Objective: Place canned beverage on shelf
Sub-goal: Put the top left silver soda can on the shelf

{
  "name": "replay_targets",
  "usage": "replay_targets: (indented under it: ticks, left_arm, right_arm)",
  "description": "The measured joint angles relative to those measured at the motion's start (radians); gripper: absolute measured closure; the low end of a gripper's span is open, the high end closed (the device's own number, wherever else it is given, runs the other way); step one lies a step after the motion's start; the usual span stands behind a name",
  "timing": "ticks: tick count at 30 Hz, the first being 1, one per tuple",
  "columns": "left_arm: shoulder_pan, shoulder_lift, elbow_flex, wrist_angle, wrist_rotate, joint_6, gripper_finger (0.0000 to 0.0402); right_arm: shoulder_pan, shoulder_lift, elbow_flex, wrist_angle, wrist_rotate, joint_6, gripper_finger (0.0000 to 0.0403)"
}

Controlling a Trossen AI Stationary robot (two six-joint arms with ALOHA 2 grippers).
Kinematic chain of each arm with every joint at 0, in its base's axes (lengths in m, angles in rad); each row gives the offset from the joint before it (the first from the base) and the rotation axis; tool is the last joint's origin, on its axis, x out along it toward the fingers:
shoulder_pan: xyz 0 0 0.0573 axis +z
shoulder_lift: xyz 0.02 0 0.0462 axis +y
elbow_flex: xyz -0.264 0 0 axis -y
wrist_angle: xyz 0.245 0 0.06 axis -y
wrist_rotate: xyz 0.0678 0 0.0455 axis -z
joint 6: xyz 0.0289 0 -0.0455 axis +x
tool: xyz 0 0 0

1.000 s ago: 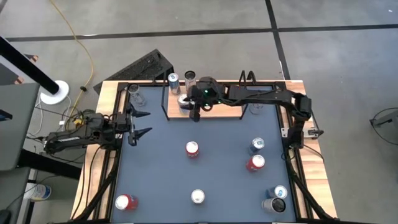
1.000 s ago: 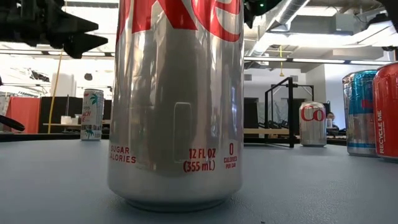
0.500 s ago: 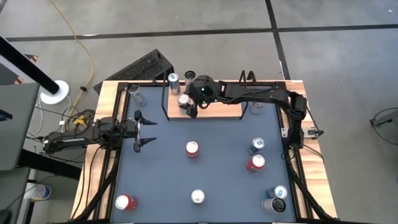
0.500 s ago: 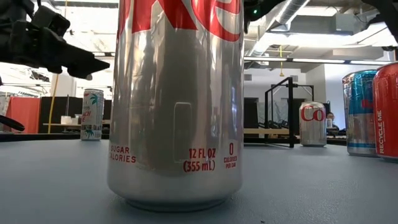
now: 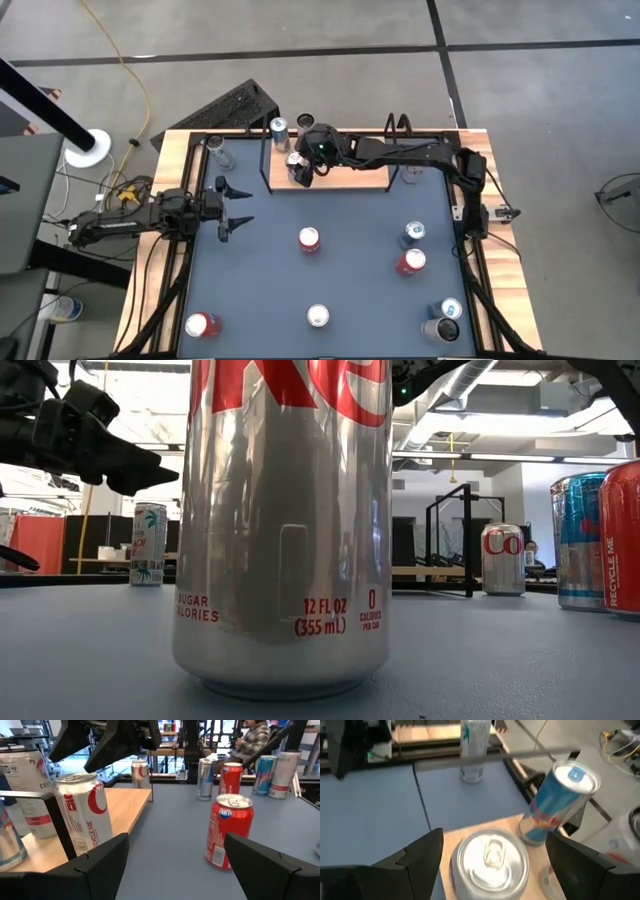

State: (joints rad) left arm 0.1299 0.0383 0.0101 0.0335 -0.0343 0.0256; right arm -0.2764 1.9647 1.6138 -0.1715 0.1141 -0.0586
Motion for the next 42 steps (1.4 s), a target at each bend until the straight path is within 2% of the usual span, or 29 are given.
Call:
replay_targets:
  ticks: [13, 30, 38, 42]
  left_arm:
    - [0.0, 0.0, -0.002, -0.001, 0.001, 0.007, 0.0083]
    - [0.0, 0.0, -0.003, -0.001, 0.001, 0.007, 0.0083]
    - [0.0, 0.0, -0.003, -0.001, 0.001, 0.007, 0.0083]
    - [0.0, 0.0, -0.003, -0.001, 0.001, 0.008, 0.0083]
  right_arm:
    - [-0.006, 0.022, -0.002, -0.009, -0.007, 0.052, 0.0067]
    - [-0.006, 0.022, -0.002, -0.032, 0.01, 0.107, 0.0141]
    - [-0.005, 0.018, 0.0, -0.072, 0.019, 0.115, 0.0191]
    - [-0.001, 0.007, 0.0, -0.113, 0.023, 0.127, 0.02]
